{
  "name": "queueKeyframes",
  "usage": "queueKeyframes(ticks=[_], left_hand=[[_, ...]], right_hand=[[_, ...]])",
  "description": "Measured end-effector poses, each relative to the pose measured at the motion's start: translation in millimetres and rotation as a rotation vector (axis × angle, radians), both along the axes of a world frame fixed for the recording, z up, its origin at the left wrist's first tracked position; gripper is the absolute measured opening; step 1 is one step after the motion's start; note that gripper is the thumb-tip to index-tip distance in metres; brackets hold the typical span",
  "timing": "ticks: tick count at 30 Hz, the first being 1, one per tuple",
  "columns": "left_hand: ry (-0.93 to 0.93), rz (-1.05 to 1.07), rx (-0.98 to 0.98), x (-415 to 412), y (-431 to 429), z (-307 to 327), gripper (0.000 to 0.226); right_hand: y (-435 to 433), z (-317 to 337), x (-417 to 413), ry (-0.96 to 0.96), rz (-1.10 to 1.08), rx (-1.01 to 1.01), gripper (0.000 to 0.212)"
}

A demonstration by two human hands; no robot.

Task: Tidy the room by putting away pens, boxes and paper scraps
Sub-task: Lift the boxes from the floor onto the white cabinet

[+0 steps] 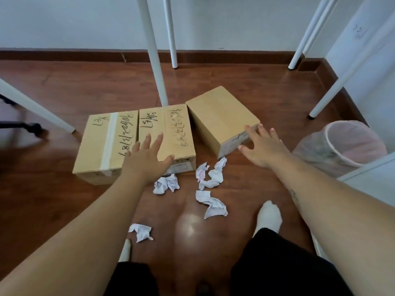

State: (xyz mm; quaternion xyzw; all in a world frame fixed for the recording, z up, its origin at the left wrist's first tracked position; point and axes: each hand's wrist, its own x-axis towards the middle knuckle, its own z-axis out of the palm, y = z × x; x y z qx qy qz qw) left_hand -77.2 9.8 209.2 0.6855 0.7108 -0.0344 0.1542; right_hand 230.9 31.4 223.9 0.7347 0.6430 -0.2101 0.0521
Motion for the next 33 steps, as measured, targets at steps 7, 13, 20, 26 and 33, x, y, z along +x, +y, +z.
queueKeyframes(ticks=[7, 13, 20, 26, 33], left_hand=[[-0.042, 0.092, -0.060, -40.2, -30.8, -51.3, 0.080], [-0.167, 0.237, -0.085, -61.0, -18.1, -88.0, 0.083], [-0.343, 0.376, -0.114, -63.8, 12.6, -127.4, 0.085], [-0.457, 0.465, -0.085, -66.6, 52.6, -154.0, 0.085], [-0.433, 0.548, -0.061, -58.2, 60.3, -157.2, 0.064]], right_hand=[[-15.9, -54.4, -50.1, 0.025, 0.070, -0.081, 0.072], [2.5, -94.3, -89.4, 0.136, 0.076, -0.131, 0.072], [36.3, -136.4, -121.0, 0.351, -0.041, -0.209, 0.076], [71.5, -166.0, -138.9, 0.612, -0.248, -0.232, 0.078], [80.5, -169.1, -144.3, 0.783, -0.321, -0.174, 0.051]])
